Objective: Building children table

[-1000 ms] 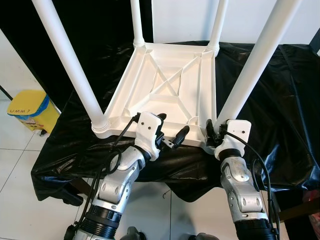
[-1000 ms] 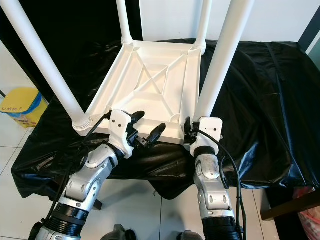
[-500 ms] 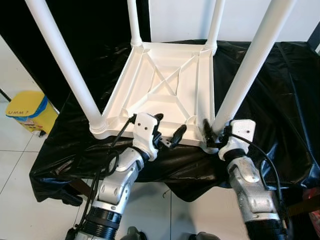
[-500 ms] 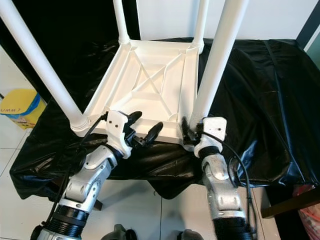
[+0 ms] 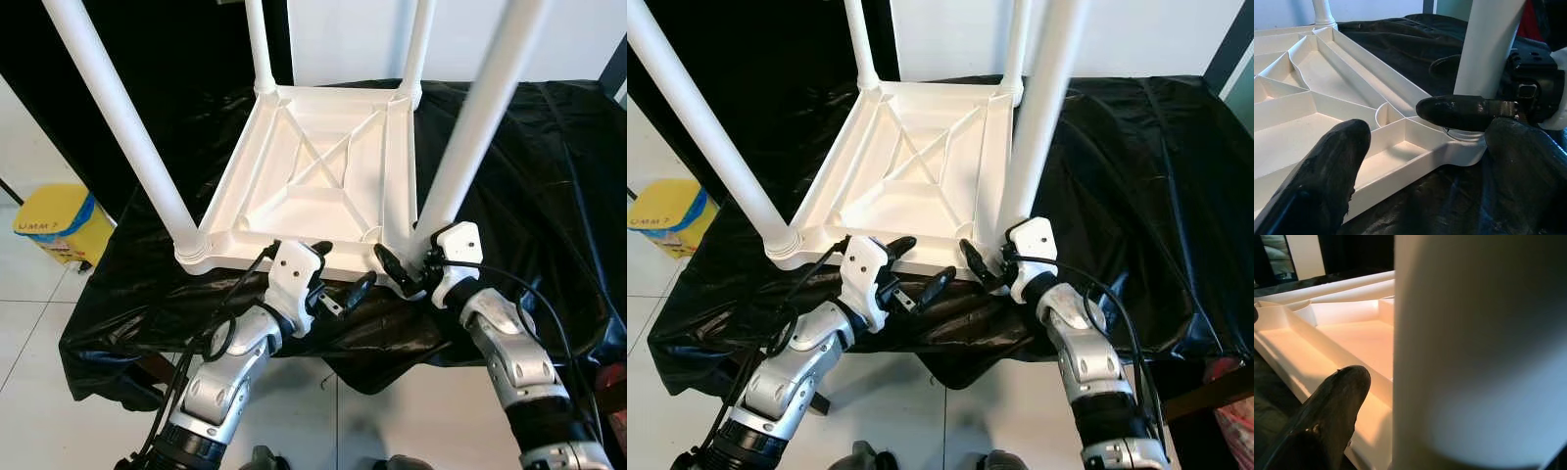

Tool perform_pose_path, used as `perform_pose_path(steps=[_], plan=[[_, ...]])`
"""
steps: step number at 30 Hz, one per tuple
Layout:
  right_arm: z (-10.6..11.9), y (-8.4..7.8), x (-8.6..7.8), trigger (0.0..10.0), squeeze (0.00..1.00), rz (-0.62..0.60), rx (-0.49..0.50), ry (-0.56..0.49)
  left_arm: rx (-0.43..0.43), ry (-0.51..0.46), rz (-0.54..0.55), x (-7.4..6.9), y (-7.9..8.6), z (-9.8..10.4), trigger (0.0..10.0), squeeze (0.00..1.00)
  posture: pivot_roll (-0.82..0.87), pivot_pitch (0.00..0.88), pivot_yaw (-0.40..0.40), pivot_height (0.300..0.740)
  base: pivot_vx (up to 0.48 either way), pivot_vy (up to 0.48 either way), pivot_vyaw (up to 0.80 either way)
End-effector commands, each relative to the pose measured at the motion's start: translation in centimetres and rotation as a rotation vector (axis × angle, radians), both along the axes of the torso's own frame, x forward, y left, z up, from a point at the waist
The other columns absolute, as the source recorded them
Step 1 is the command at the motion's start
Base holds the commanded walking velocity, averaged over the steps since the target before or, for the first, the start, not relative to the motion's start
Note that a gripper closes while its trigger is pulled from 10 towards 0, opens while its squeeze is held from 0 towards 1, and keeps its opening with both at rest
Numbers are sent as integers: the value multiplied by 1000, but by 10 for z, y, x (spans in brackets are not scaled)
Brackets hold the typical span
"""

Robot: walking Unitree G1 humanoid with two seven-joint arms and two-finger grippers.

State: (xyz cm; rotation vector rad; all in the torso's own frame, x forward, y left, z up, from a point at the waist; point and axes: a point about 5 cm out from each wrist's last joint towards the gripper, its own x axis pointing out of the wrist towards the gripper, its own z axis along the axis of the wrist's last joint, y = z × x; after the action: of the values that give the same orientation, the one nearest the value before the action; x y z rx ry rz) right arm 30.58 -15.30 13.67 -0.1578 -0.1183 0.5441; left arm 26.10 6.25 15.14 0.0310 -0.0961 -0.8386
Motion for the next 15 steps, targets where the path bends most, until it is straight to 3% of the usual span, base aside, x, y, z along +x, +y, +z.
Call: perform_pose_path(steps=[1, 5, 6, 7, 8, 15], plan=[[-5, 5, 0, 10000, 0, 40, -8, 22, 41, -5, -186, -9, -7, -2, 10000, 0, -122, 47, 60, 740, 0, 0, 0], [-11, 7, 5, 10000, 0, 76, -38, 34, 79, -18, -195, -9, -10, -5, 10000, 0, -116, 40, 58, 740, 0, 0, 0], [-13, 7, 6, 5686, 0, 86, -45, 41, 89, -23, -197, -10, -10, -5, 10000, 0, -113, 38, 56, 740, 0, 0, 0], [-13, 7, 6, 5686, 0, 86, -45, 41, 89, -23, -197, -10, -10, -5, 10000, 0, -113, 38, 56, 740, 0, 0, 0], [-15, 7, 6, 314, 0, 90, -49, 48, 96, -25, -198, -11, -10, -6, 10000, 0, -111, 37, 55, 740, 0, 0, 0], [-19, 1, 8, 0, 0, 82, -58, 68, 109, -25, -191, -12, -8, -7, 10000, 0, -103, 37, 51, 740, 0, 0, 0]])
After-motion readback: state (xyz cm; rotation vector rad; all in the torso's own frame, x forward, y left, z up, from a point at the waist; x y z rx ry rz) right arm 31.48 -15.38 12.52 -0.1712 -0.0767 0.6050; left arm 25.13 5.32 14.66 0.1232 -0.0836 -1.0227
